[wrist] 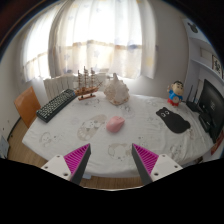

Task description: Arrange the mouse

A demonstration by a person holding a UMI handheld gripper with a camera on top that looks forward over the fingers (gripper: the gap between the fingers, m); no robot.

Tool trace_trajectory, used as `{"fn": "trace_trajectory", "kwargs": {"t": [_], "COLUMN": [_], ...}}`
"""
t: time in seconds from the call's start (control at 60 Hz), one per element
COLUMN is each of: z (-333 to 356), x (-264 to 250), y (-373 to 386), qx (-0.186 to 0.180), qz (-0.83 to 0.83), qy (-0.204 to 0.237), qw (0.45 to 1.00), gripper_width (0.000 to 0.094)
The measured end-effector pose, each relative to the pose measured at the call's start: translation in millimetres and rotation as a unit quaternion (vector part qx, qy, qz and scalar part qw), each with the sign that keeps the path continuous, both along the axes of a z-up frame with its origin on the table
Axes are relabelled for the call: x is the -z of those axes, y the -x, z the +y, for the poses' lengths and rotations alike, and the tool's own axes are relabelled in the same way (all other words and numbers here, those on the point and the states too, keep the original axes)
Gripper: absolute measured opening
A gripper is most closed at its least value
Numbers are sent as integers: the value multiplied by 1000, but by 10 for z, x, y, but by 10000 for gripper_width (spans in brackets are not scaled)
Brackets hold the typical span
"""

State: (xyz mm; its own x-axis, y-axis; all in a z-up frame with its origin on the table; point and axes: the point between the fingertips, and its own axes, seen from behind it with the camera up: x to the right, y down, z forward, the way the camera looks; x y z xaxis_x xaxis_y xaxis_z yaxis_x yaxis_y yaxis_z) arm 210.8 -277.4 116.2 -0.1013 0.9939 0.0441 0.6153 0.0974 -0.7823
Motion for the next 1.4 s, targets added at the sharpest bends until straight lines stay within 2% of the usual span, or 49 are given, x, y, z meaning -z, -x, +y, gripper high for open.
{"fn": "trace_trajectory", "kwargs": {"t": [0.717, 1.217, 1.317, 1.4], "z": [-113, -250, -228, -169], "x": [1165, 1262, 1283, 1299], "y": [1714, 2343, 2391, 2429], "qx": [8, -7, -10, -9], "qz": [17, 2, 0, 3], "qy": [11, 33, 28, 19], "qw": [1000, 999, 1000, 1000], "gripper_width": [855, 858, 792, 618]}}
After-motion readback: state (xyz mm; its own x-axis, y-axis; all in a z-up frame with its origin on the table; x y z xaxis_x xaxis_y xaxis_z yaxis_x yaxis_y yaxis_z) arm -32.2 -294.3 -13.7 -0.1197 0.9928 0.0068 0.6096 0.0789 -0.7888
